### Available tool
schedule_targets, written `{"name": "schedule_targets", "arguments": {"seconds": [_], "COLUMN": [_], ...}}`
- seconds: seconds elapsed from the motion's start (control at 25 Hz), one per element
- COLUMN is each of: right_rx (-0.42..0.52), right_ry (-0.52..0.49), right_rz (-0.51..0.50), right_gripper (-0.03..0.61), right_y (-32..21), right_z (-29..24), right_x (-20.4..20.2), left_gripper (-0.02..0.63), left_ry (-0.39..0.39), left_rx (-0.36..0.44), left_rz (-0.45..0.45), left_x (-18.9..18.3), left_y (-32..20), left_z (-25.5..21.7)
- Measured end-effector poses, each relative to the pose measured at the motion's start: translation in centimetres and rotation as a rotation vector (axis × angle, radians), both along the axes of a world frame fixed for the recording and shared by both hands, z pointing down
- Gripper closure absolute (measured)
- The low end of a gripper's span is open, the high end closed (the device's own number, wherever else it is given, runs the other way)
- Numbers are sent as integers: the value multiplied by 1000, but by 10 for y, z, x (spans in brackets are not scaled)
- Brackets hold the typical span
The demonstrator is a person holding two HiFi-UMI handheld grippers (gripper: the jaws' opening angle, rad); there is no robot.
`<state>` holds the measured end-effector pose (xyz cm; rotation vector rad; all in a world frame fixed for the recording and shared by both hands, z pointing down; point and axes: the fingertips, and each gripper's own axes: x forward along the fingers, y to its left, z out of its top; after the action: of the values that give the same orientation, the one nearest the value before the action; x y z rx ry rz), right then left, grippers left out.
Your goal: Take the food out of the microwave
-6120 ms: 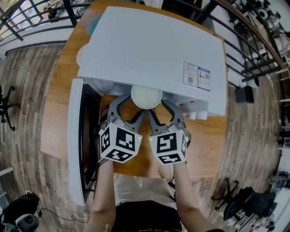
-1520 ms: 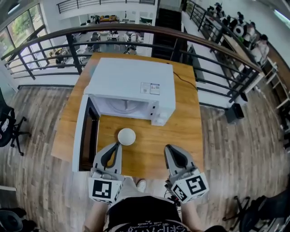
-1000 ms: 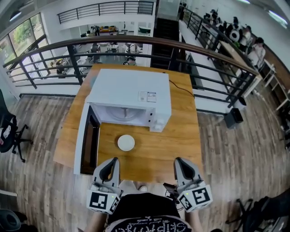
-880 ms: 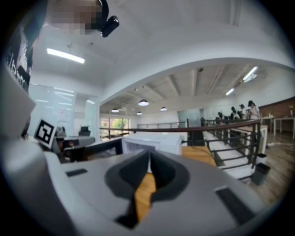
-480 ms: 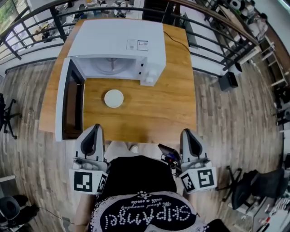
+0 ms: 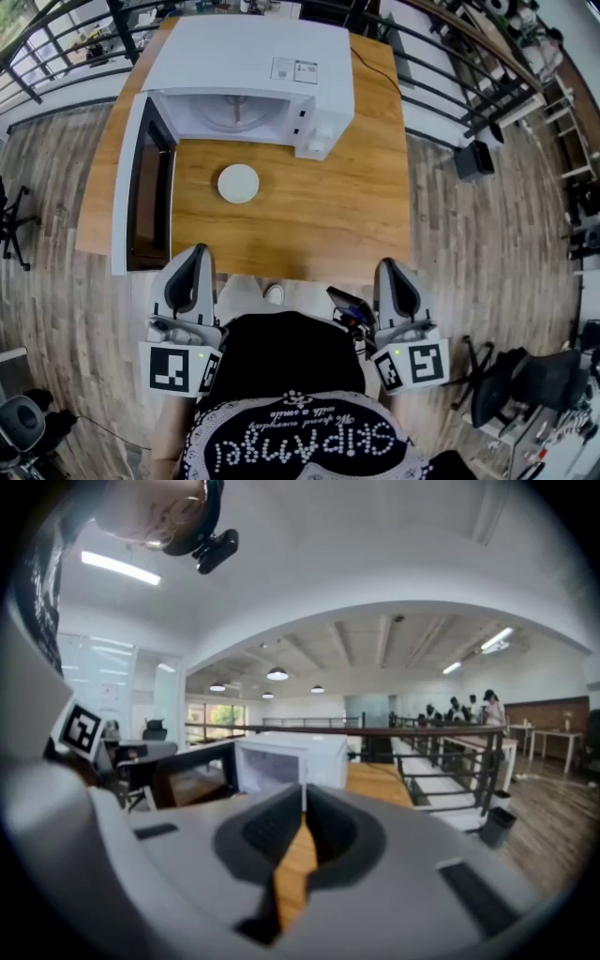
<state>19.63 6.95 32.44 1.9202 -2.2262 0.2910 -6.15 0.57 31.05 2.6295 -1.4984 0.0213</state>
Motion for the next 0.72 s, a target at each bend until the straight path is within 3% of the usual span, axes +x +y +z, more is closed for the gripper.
{"name": "schedule_targets", "arguments": {"seconds": [0.72], "right_rx": [-6], "right_ry": [27], "right_rz": [-25], "right_gripper": [543], "right_y": [5], "right_z": [-1], "right_x": [-6], "left_gripper": [581], "left_ry": [0], "left_rx": [2], "left_rz": [-9], "left_x": [-3], "left_y": [11], "left_z": [0]}}
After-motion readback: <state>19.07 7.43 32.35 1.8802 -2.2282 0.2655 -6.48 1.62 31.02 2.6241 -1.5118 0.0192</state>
